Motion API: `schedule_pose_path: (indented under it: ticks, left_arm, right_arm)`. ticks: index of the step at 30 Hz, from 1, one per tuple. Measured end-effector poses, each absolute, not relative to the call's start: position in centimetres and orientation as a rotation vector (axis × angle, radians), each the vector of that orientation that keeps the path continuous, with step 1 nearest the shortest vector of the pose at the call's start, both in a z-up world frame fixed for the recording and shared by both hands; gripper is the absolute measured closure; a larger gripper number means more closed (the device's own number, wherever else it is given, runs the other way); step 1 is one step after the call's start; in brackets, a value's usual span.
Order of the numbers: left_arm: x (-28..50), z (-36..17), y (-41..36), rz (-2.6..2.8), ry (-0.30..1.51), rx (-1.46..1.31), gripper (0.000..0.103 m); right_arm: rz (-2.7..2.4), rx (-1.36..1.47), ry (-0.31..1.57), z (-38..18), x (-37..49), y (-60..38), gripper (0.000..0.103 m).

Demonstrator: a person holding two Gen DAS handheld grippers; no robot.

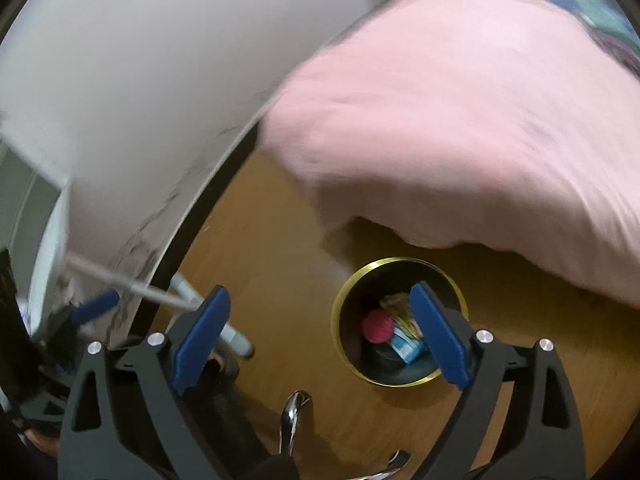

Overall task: Collect trash
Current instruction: 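Swing both tools back to the desk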

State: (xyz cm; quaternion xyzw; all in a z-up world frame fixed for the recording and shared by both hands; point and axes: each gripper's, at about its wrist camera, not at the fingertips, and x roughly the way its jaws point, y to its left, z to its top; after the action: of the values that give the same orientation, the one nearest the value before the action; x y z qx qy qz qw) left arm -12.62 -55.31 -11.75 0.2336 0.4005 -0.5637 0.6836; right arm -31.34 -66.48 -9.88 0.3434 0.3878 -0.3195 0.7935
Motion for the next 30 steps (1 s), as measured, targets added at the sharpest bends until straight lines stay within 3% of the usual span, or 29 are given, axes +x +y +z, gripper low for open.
schedule_pose_path:
  ticks: [6, 14, 24, 30]
  left_arm:
    - [-7.6, -5.7, -45.2, -1.065, 0.807, 0.493, 0.008]
    - [0.8, -0.7, -28.2, -0.760, 0.828, 0.330, 0.008]
    - [8.0, -1.1, -6.8, -0.302, 0.860, 0.078, 0.008]
    - [8.8, -2.1, -2.1, -0.266, 0.883, -0.009, 0.008]
  right_arm:
    - [-0.439, 0.525, 0.863, -4.9, -19.8, -59.3, 0.013]
    - [-0.098, 0.365, 0.865, 0.2, -6.0, -47.7, 0.013]
    - [0.246, 0.226, 0.948, 2.0, 9.8, -31.7, 0.013]
    - [0.298, 0.275, 1.061, 0.2, 16.6, -28.2, 0.024]
